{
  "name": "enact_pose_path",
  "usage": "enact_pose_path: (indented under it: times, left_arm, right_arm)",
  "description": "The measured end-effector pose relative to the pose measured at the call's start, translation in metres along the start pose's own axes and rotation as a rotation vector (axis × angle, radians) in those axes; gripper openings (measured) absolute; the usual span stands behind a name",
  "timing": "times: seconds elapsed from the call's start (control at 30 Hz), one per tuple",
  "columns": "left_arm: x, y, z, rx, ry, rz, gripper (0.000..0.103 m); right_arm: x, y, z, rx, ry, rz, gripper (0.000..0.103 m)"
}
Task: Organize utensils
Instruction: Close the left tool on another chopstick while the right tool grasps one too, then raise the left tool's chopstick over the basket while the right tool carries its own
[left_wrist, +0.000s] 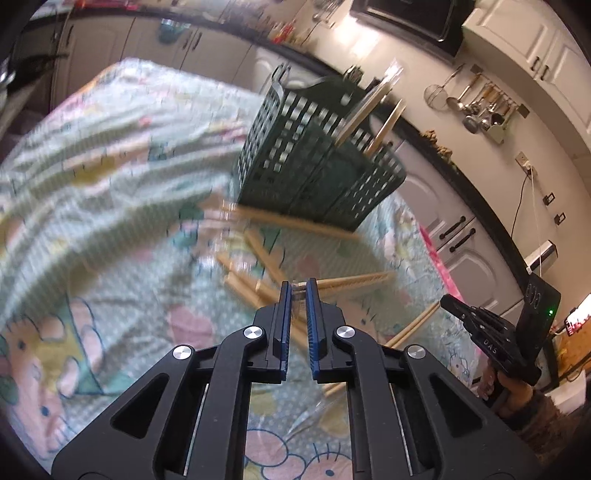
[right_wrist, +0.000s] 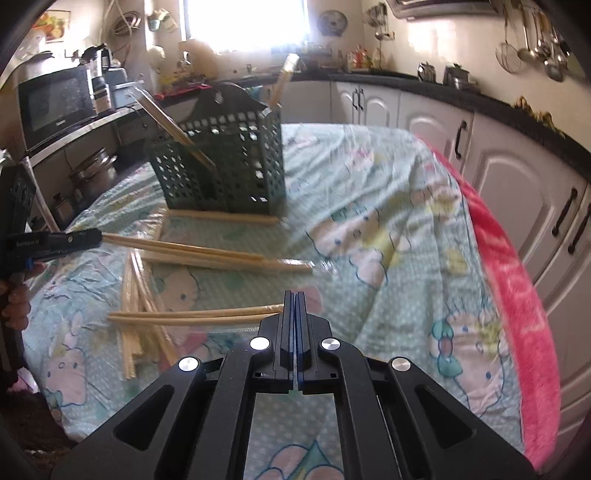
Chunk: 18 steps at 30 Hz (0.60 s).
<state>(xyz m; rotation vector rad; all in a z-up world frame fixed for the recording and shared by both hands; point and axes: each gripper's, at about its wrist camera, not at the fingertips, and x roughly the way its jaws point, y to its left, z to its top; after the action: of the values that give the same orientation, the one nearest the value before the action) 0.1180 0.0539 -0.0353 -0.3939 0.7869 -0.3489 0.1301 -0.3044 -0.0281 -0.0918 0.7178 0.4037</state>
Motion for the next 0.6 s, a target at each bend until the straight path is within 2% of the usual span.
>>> enact_pose_path:
  times: [0.33,0.6]
  left_arm:
    - [-0.030,-0.029,0.033,0.096,-0.107,0.002,0.003]
    - [-0.046,-0.060,0.053,0.176,-0.150,-0.026,0.002]
  right_arm:
    - [-0.024,0.028,0.042,-0.070,-0.094,0.047,0.001]
    - [-0.046,0.054,0.077,-0.116,-0.175,0.090,0.001]
